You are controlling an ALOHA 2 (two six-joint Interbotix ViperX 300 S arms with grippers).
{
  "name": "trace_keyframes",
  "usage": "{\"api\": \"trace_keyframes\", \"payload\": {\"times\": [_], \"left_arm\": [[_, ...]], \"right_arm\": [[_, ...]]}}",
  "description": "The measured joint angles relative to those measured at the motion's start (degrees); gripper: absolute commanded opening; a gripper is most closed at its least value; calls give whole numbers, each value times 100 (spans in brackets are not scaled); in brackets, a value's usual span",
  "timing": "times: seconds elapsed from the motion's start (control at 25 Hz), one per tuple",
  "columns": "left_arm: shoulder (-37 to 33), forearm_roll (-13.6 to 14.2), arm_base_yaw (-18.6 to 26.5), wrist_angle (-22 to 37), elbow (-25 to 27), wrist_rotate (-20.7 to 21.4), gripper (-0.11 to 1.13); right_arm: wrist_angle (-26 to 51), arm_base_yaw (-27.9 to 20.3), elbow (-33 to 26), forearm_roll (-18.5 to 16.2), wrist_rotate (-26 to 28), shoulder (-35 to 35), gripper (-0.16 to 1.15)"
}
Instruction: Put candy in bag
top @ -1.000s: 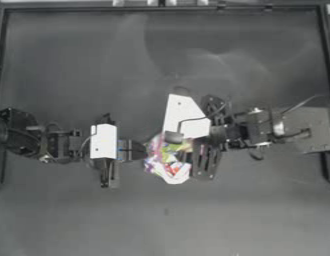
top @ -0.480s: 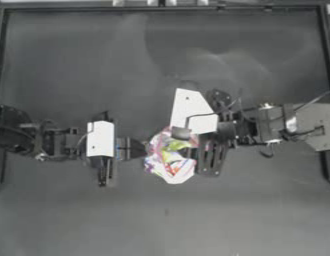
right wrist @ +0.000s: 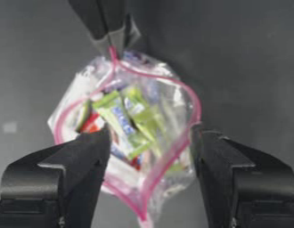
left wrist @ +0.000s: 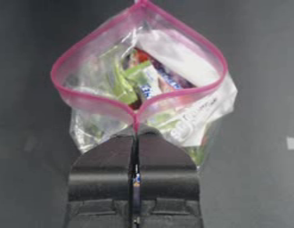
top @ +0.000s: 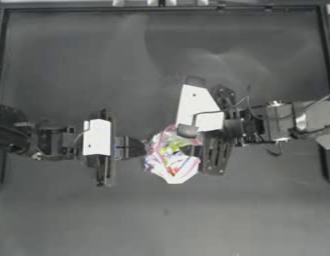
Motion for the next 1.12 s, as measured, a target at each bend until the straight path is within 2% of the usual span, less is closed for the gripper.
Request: {"api": "trace_keyframes", "payload": {"times": [0.56, 1.12], "left_arm": [[-176, 9, 0, 220, 9, 246, 4], [-879, 0, 53, 448, 308, 290, 4]], "right_arm": [[0, 0, 141, 0, 26, -264, 87], [0, 0, 149, 9, 26, -299, 87]]}}
